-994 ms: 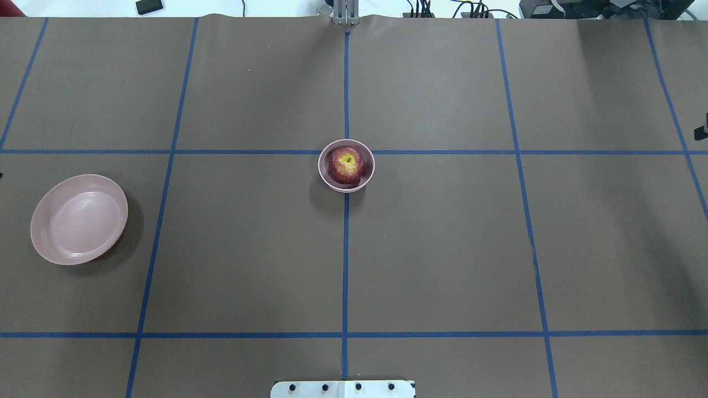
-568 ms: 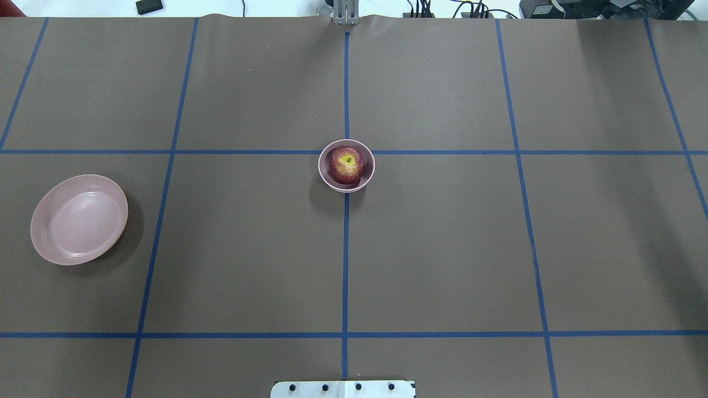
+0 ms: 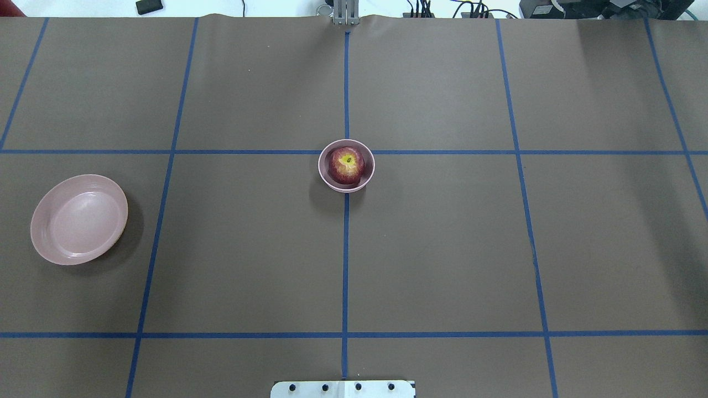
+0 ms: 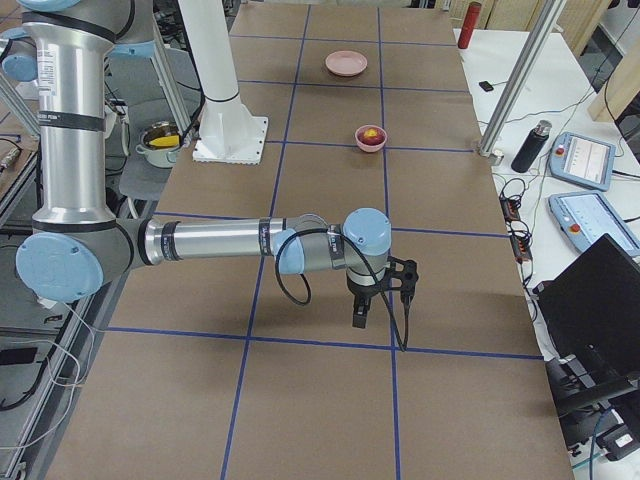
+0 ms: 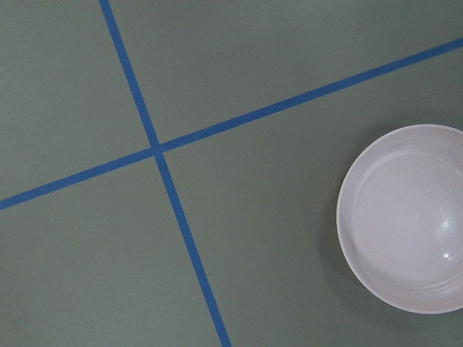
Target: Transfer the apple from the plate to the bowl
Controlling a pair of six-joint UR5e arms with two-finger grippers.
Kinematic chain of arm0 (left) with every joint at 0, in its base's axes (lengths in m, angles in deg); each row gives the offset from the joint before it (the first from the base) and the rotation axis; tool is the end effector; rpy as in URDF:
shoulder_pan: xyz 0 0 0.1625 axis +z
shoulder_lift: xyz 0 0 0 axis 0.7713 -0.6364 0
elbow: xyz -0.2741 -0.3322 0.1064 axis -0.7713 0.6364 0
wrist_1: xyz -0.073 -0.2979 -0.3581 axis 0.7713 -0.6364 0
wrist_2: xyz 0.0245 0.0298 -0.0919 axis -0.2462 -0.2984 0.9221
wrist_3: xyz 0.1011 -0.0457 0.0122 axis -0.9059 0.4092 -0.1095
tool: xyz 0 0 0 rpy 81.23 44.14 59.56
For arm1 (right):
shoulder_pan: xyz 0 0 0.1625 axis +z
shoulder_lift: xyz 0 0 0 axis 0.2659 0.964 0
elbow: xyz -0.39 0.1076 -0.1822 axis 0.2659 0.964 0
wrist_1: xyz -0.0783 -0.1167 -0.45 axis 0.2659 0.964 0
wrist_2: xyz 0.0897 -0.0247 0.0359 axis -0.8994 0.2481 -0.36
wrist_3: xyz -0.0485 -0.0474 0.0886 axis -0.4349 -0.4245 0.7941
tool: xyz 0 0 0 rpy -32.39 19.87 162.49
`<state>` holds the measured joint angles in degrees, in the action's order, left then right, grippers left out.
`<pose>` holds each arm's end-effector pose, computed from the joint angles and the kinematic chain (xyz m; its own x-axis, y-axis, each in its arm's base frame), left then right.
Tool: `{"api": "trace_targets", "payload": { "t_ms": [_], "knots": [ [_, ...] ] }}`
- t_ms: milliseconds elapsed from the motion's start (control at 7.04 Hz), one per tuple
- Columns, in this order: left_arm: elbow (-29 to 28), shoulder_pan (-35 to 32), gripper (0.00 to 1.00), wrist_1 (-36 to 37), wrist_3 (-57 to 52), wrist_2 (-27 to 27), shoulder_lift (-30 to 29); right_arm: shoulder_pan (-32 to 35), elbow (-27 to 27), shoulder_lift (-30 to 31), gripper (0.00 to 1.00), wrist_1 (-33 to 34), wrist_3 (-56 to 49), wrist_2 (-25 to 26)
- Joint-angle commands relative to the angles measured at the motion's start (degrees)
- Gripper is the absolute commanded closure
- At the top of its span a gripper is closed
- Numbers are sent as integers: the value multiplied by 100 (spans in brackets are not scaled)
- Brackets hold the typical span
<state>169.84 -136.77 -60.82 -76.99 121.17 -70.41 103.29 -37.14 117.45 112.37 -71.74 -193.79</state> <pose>-0.0175 -0.5155 0.6019 0.6428 0.3291 -0.6918 -0.1853 0.9430 0.2764 0.0337 -0.5380 0.6364 0.6804 0.1463 0.7181 -0.1563 0.9863 -0.0529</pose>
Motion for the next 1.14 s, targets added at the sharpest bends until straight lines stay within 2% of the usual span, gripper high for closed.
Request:
{"api": "trace_targets", "payload": {
  "t_ms": [0, 142, 994],
  "knots": [
    [-139, -10, 2, 42, 66, -41, 27, -94, 49, 31, 0, 23, -65, 297],
    [-140, -10, 2, 50, 153, -41, 61, -199, 75, 14, 0, 23, -66, 421],
    [-104, -1, 2, 15, 242, -15, -17, -235, 128, -57, 0, -56, -57, 343]
  ]
}}
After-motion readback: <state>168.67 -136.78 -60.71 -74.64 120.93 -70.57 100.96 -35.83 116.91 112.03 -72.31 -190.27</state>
